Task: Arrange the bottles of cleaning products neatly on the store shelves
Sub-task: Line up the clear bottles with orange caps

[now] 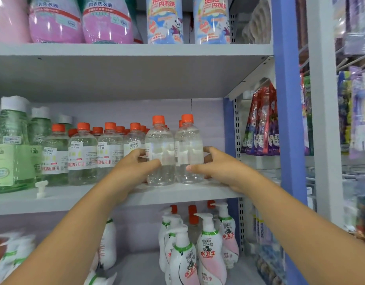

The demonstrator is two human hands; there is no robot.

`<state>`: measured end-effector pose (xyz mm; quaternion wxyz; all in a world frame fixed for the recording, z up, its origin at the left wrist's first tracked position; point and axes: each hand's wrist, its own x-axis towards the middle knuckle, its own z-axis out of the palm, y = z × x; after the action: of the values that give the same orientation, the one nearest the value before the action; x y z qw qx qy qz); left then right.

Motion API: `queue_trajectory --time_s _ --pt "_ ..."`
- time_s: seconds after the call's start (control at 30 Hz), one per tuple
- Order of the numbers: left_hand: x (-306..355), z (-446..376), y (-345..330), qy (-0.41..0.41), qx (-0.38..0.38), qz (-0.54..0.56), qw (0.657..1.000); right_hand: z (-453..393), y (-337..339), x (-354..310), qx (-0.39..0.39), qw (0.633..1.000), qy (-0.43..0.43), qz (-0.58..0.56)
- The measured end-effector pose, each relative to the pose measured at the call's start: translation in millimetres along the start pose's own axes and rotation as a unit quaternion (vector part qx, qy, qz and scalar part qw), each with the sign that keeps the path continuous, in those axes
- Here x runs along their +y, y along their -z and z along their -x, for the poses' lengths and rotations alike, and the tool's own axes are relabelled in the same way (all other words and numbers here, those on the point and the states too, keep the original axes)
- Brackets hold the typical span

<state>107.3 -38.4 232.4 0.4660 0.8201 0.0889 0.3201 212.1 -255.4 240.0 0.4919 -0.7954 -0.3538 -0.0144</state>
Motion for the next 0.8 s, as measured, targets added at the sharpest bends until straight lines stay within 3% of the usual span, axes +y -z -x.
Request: queue_trajectory --time_s 0.17,0.47,0.63,0.8 --pt "4.0 7.5 -3.0 -0.002 -0.003 -0.045 0.999 0.9 -1.1 0.2 -0.011 1.000 0.004 0.005" --pt "5.5 7.0 0.8 0.004 -0.006 -0.004 1.000 -4.9 -7.2 1.5 0.027 0.999 0.009 0.046" --pt "5.6 8.2 -1.3 -0.007 0.006 -0.022 1.000 -1.8 1.9 -2.1 0.002 1.000 -0.002 -0.022" --pt "7.8 12.5 -5.1 -0.015 0.019 -0.031 0.999 -2.9 -7.7 -2.4 0.027 0.999 -0.007 0.034"
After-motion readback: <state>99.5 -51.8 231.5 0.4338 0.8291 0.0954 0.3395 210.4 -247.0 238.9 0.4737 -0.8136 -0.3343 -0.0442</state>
